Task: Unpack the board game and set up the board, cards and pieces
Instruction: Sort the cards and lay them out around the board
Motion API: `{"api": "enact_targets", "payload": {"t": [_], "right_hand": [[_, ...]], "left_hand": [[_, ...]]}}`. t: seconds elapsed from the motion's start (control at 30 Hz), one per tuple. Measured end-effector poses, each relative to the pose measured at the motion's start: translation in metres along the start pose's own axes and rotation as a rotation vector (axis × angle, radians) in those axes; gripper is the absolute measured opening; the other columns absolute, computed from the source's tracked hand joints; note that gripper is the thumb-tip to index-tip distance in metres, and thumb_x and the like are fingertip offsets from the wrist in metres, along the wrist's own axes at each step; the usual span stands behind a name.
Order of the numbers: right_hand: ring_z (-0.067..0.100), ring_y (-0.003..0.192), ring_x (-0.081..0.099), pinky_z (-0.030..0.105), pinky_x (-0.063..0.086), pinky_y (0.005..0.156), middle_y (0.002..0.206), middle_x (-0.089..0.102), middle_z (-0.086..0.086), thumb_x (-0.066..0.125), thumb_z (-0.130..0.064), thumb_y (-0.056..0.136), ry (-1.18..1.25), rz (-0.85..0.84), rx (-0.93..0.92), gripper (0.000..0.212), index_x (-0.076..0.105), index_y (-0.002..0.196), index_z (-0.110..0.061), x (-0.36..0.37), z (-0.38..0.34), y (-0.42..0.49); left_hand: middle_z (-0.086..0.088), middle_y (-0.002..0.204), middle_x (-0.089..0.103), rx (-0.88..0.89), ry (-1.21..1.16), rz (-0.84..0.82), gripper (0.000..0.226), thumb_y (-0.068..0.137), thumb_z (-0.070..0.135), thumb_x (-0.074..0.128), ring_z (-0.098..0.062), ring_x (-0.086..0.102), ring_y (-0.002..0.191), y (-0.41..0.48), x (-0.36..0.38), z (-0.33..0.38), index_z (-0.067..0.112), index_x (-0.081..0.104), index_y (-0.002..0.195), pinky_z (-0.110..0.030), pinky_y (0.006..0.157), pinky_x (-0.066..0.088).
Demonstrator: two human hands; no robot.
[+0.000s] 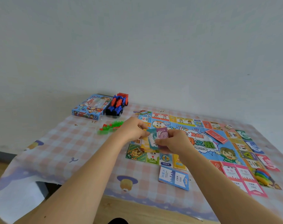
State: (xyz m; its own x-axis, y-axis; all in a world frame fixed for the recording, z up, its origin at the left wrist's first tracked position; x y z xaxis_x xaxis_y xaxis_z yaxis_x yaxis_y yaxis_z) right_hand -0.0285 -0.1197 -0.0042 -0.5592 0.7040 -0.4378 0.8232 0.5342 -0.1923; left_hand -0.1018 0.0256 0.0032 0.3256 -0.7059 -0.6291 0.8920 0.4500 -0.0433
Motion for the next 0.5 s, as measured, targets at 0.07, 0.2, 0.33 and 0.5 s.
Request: {"api": "enact_targets", "payload": {"t": [0.07,0.2,0.33,0.5], "right_hand": [[0.016,0.065,0.069,0.023,0.057,0.054,0.078,0.07,0.004,0.075,-0.014,0.079,-0.019,0.024,-0.019,0.013,0.066,0.088,-0.011,-0.002,0.002,0.001],[0.013,0.065,0.069,0.023,0.056,0.058,0.075,0.071,0.003,0.078,-0.019,0.076,-0.054,0.027,-0.039,0.013,0.065,0.076,-0.017,-0.003,0.004,0.001],[0.019,0.069,0.072,0.03,0.059,0.063,0.076,0.073,0.006,0.07,-0.017,0.085,-0.033,0.075,-0.039,0.006,0.068,0.086,-0.011,-0.005,0.005,0.001],[0.026,0.08,0.069,0.042,0.056,0.076,0.076,0.074,0.006,0.068,-0.025,0.085,-0.112,0.148,-0.071,0.015,0.073,0.074,-0.016,-0.013,0.007,0.0]], "left_hand": [[-0.002,0.087,0.068,0.001,0.0,-0.001,0.027,0.086,0.019,0.068,-0.008,0.06,0.065,0.0,0.0,-0.001,0.013,0.064,0.112,-0.015,0.045,0.041],[0.002,0.076,0.064,0.038,0.012,-0.011,0.023,0.087,0.025,0.067,-0.005,0.054,0.055,0.0,0.004,0.001,0.016,0.065,0.108,-0.014,0.045,0.04],[-0.002,0.095,0.068,0.056,0.064,0.032,0.025,0.086,0.024,0.068,-0.011,0.061,0.07,0.003,0.008,0.0,0.013,0.067,0.108,-0.022,0.059,0.049],[0.001,0.086,0.066,0.072,0.106,0.049,0.022,0.085,0.025,0.069,-0.008,0.057,0.062,0.005,0.008,-0.002,0.015,0.069,0.105,-0.018,0.05,0.04]]}}
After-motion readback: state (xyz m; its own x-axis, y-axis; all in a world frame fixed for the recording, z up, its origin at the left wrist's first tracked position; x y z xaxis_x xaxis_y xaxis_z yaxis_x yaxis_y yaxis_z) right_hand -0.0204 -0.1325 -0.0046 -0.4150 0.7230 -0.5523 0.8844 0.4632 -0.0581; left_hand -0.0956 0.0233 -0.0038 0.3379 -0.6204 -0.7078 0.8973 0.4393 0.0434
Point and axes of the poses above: each hand's wrist, its own y-axis towards the middle knuckle, its own x-axis out of the palm, z = x × y, the point moved 2 cm from there along y, towards the middle knuckle
